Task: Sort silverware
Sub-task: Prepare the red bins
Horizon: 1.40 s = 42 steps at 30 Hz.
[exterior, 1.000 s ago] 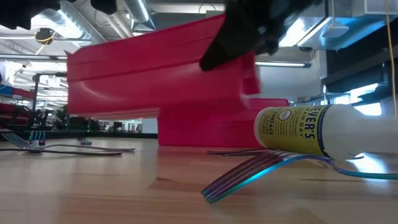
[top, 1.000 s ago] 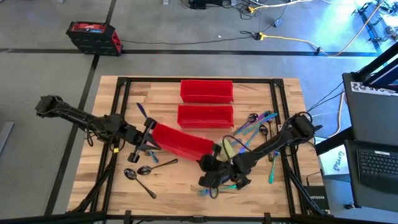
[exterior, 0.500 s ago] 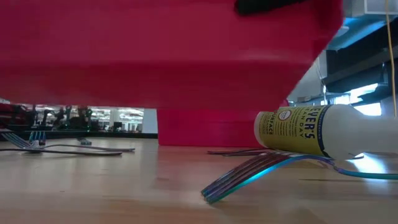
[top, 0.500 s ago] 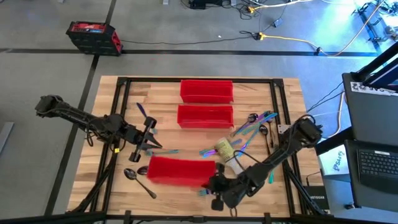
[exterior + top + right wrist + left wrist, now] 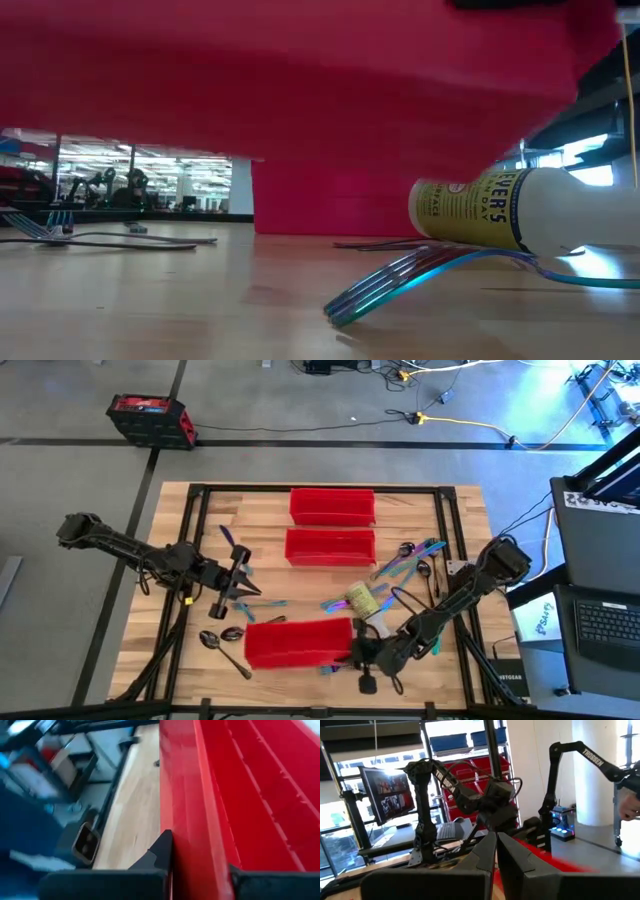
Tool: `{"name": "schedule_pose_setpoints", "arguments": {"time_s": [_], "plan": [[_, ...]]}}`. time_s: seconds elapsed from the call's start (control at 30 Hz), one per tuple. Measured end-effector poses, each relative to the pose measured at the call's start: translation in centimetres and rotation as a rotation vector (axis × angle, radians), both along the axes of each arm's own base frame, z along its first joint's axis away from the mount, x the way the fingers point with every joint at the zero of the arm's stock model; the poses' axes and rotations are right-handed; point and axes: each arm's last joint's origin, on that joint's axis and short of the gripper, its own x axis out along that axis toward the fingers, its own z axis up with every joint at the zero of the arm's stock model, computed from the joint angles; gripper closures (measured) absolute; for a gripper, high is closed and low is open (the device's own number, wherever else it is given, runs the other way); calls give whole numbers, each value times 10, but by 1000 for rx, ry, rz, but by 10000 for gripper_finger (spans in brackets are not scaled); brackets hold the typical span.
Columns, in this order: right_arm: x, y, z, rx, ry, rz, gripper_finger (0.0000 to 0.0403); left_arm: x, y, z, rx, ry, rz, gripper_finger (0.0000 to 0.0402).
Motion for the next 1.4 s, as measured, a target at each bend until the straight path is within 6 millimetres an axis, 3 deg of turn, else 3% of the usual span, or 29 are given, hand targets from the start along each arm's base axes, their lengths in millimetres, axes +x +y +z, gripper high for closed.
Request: {"name": "schedule_pose_setpoints", "arguments": {"time_s": [0.2, 0.37, 0.53, 0.73, 1.0, 1.4], "plan": [[-11, 1, -3, -216, 88, 62, 403, 0, 0, -1, -1, 10, 6, 400], [-13, -3, -6, -281, 105, -25, 403, 1, 0, -2, 6, 23, 13, 400], [-14, -3, -6, -317, 112, 16, 403, 1, 1, -3, 8, 33, 33, 400], [-13, -2, -8, -309, 117, 30, 403, 1, 1, -3, 1, 34, 28, 400], [-5, -2, -30, -322, 157, 34, 403, 1, 1, -3, 17, 29, 45, 400], [-3, -1, -33, -229, 185, 8, 385, 1, 1, -3, 15, 31, 57, 400]]}}
